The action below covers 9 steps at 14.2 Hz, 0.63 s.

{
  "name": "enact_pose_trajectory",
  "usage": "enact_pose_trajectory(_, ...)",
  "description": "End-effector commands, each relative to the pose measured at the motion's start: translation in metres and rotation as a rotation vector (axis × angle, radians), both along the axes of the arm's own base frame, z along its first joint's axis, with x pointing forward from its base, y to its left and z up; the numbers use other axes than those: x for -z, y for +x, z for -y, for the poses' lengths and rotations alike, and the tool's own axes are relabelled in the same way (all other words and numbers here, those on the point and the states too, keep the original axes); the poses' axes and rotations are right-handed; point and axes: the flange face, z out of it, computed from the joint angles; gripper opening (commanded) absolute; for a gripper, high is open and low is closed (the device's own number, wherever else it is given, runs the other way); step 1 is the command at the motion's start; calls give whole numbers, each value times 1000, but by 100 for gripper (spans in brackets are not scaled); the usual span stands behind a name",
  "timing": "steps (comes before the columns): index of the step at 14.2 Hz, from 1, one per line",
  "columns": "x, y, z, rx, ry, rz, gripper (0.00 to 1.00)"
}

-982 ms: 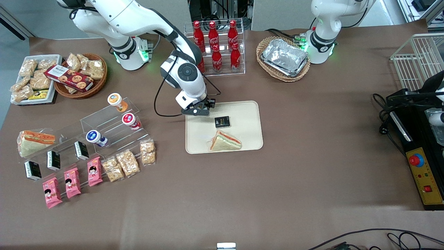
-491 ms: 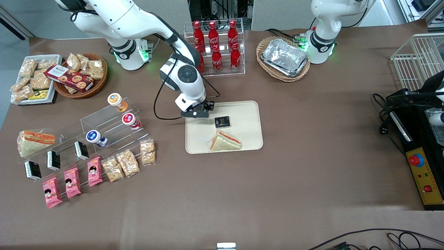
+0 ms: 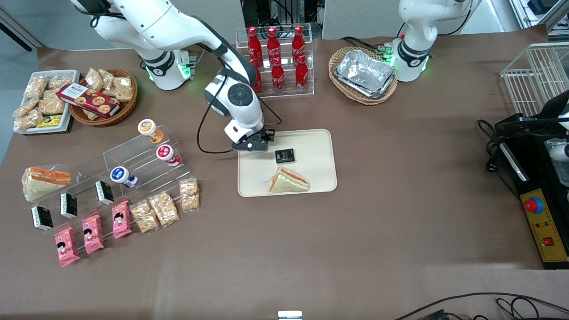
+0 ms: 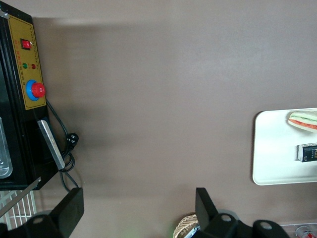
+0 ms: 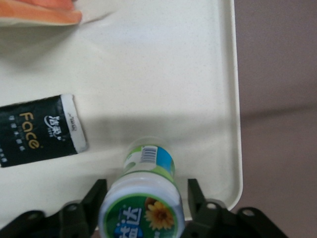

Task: Place green gum on tray
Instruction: 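Lower the green gum bottle onto the tray and open the right gripper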

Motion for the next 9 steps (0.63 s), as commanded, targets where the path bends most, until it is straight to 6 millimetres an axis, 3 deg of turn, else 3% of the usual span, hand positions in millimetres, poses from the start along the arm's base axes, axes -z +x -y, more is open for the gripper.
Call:
enact_pose_trajectory(1, 7, 4, 2, 5, 1, 14, 100)
enact_pose_trajectory(3, -4, 15, 11, 22, -3, 31, 100)
enact_pose_trajectory(4, -18, 22, 14, 22, 6, 55, 100)
enact_pose_trajectory(9, -124, 49, 55, 71, -64, 123, 100)
